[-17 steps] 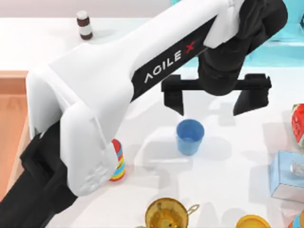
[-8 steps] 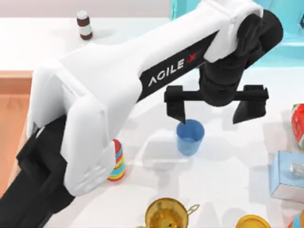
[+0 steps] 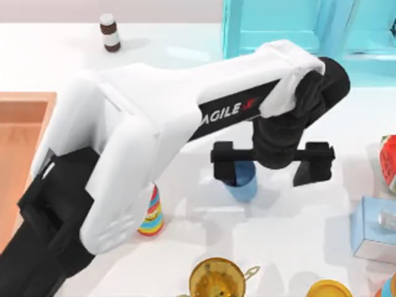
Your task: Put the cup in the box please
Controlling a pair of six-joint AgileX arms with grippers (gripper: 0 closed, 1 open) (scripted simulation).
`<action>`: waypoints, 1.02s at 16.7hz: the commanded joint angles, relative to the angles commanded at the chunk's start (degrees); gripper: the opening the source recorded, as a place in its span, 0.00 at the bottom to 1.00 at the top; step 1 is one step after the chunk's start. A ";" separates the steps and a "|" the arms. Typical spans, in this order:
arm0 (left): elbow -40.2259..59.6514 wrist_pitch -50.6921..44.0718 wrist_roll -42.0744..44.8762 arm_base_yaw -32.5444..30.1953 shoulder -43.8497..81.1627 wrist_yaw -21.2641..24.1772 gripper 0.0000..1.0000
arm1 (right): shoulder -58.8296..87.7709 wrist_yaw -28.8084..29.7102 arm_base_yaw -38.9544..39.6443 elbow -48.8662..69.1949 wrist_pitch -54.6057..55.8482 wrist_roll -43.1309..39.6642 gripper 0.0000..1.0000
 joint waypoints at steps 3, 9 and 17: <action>0.00 0.00 0.00 0.00 0.00 0.00 1.00 | 0.00 0.00 0.00 0.00 0.00 0.00 1.00; 0.00 0.00 0.00 0.00 0.00 0.00 0.55 | 0.00 0.00 0.00 0.00 0.00 0.00 1.00; 0.00 0.00 0.00 0.00 0.00 0.00 0.00 | 0.00 0.00 0.00 0.00 0.00 0.00 1.00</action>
